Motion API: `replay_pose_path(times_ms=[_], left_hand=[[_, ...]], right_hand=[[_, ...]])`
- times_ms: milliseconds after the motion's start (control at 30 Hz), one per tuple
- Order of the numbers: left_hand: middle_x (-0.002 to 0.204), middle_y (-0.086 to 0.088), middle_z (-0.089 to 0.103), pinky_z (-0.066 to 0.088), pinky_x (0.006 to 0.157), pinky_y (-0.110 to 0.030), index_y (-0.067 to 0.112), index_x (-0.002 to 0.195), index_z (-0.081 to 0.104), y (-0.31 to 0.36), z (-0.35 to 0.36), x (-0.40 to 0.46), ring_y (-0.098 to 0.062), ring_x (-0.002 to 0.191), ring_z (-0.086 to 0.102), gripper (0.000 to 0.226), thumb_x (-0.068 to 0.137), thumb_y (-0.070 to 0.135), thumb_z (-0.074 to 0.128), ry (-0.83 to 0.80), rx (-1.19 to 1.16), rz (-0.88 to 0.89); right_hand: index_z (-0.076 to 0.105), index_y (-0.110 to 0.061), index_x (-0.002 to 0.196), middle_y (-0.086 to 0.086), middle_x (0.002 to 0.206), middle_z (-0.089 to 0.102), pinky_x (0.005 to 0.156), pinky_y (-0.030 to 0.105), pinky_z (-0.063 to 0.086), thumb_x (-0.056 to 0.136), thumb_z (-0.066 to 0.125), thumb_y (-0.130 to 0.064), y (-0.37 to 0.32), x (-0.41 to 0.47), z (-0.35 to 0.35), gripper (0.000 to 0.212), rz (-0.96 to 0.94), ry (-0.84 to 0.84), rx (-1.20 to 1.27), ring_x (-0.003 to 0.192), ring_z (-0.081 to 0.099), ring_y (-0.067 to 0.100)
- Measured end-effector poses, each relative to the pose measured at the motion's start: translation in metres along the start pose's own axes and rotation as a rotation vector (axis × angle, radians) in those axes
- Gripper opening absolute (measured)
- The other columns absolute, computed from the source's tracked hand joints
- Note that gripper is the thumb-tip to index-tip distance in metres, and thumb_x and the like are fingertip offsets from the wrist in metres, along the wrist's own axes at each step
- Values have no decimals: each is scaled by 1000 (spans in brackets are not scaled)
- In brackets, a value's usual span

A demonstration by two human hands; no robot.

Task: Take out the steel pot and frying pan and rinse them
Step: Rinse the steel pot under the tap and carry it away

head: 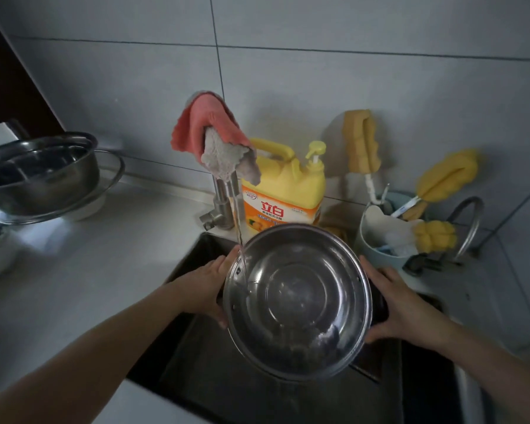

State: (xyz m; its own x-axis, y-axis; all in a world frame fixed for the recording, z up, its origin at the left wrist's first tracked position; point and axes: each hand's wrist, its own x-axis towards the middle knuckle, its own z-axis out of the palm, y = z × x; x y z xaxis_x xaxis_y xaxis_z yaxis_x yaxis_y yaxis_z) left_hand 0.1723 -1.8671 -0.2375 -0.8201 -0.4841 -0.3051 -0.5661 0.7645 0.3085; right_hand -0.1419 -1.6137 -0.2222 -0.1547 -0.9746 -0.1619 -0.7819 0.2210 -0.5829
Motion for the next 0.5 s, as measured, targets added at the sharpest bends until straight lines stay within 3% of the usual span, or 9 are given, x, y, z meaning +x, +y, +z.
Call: replay_pose_path(times_ms=[100,167,200,267,333,400,467,500], left_hand=[[155,0,18,23,118,-42,43,140,-35,-3,-6,-2,-21,142,21,153,48,56,88,-71,-9,15],[159,-2,10,17,120,-44,44,138,-37,-7,-11,-7,-25,145,15,155,46,62,86,-134,-2,47],[161,-1,3,11,121,-42,47,135,-39,-7,-16,-10,-26,147,8,154,45,66,84,-172,3,64],[159,6,3,5,119,-29,58,126,-41,-8,-28,-15,-17,146,4,148,46,66,84,-257,-9,123],[156,13,11,9,120,-28,58,132,-34,-9,-42,-17,-10,144,11,148,47,61,87,-325,-35,138],[159,8,17,19,120,-36,40,146,-24,-4,-57,-24,-15,145,17,155,42,62,89,-396,-37,65],[154,8,28,30,111,-25,33,151,-8,-1,-78,-29,-16,139,28,143,50,47,92,-510,-22,-26],[146,11,37,37,99,-14,35,149,5,1,-91,-32,-14,132,37,129,55,37,93,-541,-24,-43]], right_hand=[[-11,-47,149,-17,130,28,100,1,18,45,89,-59,-4,0,-3,145,-7,-37,47,126,26,-3],[-11,-50,145,-29,130,24,100,0,16,40,81,-73,-9,0,-6,142,-25,-78,60,128,23,-1],[-10,-53,143,-34,131,21,104,6,17,37,77,-78,-11,0,-6,139,-29,-101,66,129,22,-1],[-6,-55,145,-29,143,24,116,23,19,38,79,-77,-11,2,-5,138,-25,-148,85,137,20,4],[2,-56,147,-20,155,21,120,33,19,44,88,-65,-7,5,-1,134,-3,-210,128,143,19,3],[8,-55,148,-21,155,23,120,33,21,47,92,-55,-7,7,4,131,28,-282,194,142,22,-1],[8,-55,148,-22,154,27,120,33,23,50,92,-47,-13,9,12,129,70,-358,258,141,25,-1],[7,-55,148,-23,153,28,119,34,24,52,92,-46,-17,9,18,128,86,-385,287,140,26,-1]])
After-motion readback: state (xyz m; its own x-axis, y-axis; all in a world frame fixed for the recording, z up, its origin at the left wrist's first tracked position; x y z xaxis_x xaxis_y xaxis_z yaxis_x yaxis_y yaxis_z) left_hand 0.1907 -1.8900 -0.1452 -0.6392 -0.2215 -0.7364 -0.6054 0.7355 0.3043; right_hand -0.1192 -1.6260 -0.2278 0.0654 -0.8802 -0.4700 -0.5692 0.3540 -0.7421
